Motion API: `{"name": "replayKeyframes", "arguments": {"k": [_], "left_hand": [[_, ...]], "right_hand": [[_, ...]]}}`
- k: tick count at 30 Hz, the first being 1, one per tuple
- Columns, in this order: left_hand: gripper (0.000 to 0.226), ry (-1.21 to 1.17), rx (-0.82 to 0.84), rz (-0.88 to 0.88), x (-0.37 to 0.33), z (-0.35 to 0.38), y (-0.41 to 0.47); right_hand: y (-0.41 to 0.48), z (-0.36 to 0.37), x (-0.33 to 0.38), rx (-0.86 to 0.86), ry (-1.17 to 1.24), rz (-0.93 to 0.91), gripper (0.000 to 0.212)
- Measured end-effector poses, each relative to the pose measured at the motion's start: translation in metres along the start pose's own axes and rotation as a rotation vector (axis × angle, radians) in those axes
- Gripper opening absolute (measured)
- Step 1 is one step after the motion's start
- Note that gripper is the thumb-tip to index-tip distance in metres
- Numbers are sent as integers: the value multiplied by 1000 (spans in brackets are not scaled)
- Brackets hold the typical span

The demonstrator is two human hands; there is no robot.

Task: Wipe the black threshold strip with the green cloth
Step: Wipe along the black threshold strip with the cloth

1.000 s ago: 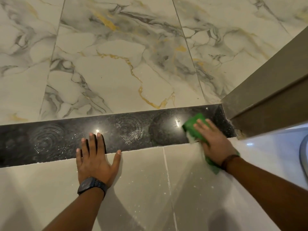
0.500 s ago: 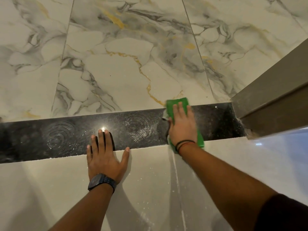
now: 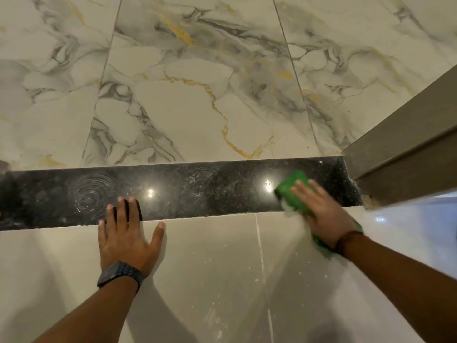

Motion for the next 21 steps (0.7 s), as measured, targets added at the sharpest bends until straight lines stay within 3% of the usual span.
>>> {"name": "replayKeyframes", "arguments": {"k": [4, 6, 9, 13, 18, 21], "left_hand": [[88, -24, -4, -55, 9, -3, -1], [88, -44, -6, -58, 7, -3, -1], [87, -60, -13, -67, 7, -3, 0], [86, -60, -9, -73, 9, -2, 1], [84, -69, -5, -75, 14, -4, 0], [86, -77, -5, -87, 19, -6, 1]], "right_hand": [[11, 0, -25, -177, -39, 555, 52], [23, 5, -6, -230, -79, 677, 51], [50, 13, 27, -205, -113, 696, 53], [93, 28, 97, -121, -163, 483, 61], [111, 48, 194, -31, -155, -17, 68], [91, 51, 202, 56, -113, -297, 62]]}}
Point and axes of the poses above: each hand's wrist, its own y-axis towards the middle knuckle, its own z-axis out of the palm, x = y × z, the point moved 7 cm from there along y, towards the middle knuckle, and after that the axes turned 6 degrees about -y, right-handed, at the moved point
